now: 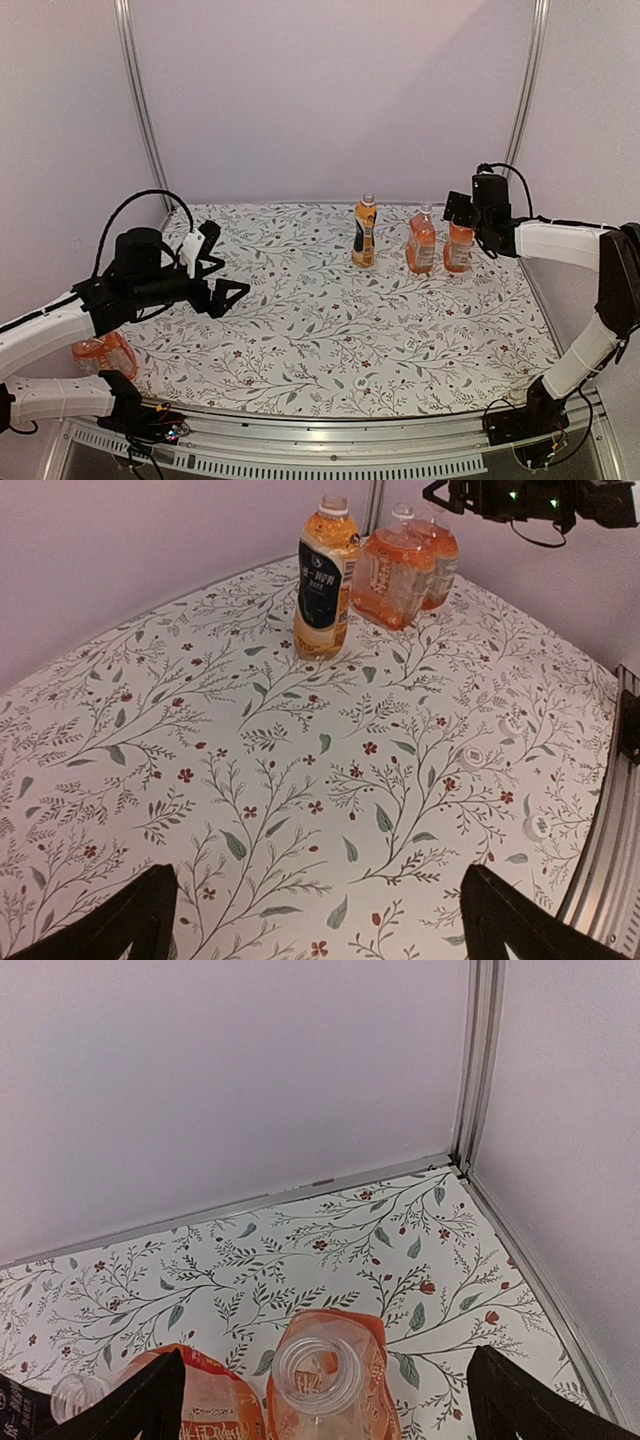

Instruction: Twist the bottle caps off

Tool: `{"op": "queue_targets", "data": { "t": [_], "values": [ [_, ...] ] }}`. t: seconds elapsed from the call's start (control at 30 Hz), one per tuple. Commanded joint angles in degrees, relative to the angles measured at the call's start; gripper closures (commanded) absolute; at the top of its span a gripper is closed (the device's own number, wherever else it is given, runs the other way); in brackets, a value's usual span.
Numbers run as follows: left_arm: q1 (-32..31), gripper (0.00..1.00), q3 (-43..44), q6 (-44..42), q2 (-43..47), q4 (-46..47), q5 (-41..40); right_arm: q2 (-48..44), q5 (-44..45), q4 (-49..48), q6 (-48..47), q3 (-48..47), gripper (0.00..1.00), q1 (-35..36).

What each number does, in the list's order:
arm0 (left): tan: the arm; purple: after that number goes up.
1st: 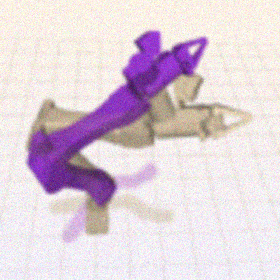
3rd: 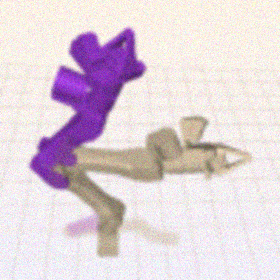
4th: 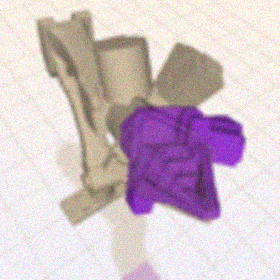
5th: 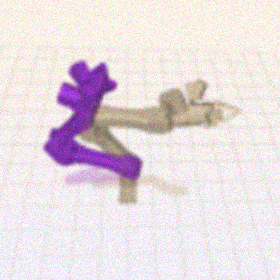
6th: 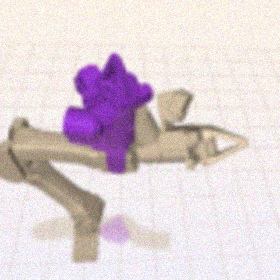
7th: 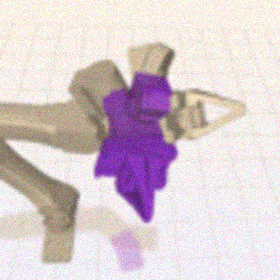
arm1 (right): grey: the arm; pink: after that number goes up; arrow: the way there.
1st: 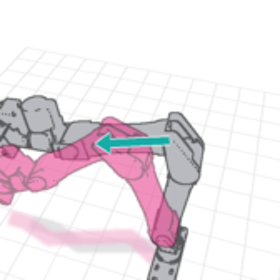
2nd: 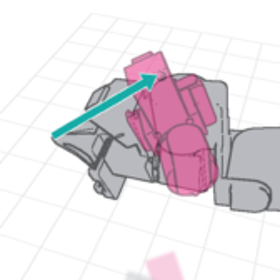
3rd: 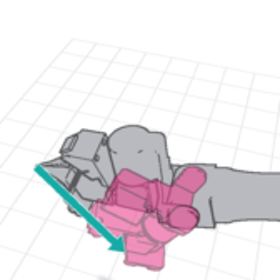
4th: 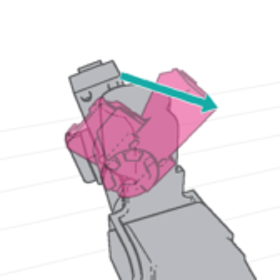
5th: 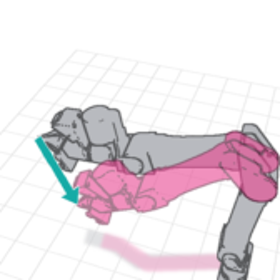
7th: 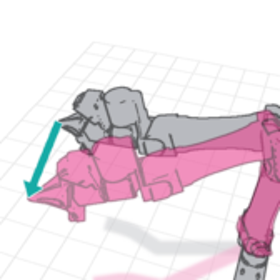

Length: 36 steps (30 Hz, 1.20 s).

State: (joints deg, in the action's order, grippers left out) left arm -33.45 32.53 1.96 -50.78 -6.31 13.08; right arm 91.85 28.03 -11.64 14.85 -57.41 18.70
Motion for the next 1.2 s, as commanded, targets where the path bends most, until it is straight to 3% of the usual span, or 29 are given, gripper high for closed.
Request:
{"op": "queue_targets", "data": {
  "t": [0.0, 0.13, 0.3, 0.37, 0.57, 0.7, 0.8, 0.97, 1.17],
  "values": [
    [0.7, 0.00, 3.5, -0.7, -1.1, -1.3, 0.7, -8.1, -2.2, 16.4, 2.6, -3.5, 0.01, 0.1],
    [1.0, 0.00, 11.6, -7.4, -1.8, -9.9, 1.3, -15.1, -7.2, 24.2, 2.6, -5.6, 0.01, 0.2],
    [4.9, 0.00, 34.7, -26.7, -6.1, -40.7, 11.0, -20.8, -28.0, 30.8, 2.8, -8.9, 0.01, 0.8],
    [5.9, 0.01, 43.9, -30.0, -10.3, -53.5, 7.7, -21.5, -32.1, 33.5, 2.9, -10.8, 0.01, 3.7],
    [7.9, 0.00, 60.1, -37.6, -19.4, -81.4, -6.7, -23.7, -28.8, 36.1, 0.6, -12.7, 0.01, 15.5],
    [14.7, 0.00, 58.2, -33.1, -20.2, -89.0, -18.9, -25.7, -24.8, 38.2, 1.1, -11.5, 0.01, 20.8],
    [24.9, 0.00, 55.5, -31.8, -19.2, -90.7, -19.4, -25.8, -22.8, 41.0, 1.1, -11.3, 0.01, 24.0],
    [41.7, 0.01, 50.4, -36.5, -15.3, -90.7, -18.1, -25.8, -21.6, 41.8, 1.3, -10.8, 0.01, 27.7],
    [46.2, 0.00, 40.5, -35.7, -3.6, -90.7, -20.5, -25.2, -19.3, 42.2, 2.4, -11.1, 0.01, 31.5]
  ]
}}
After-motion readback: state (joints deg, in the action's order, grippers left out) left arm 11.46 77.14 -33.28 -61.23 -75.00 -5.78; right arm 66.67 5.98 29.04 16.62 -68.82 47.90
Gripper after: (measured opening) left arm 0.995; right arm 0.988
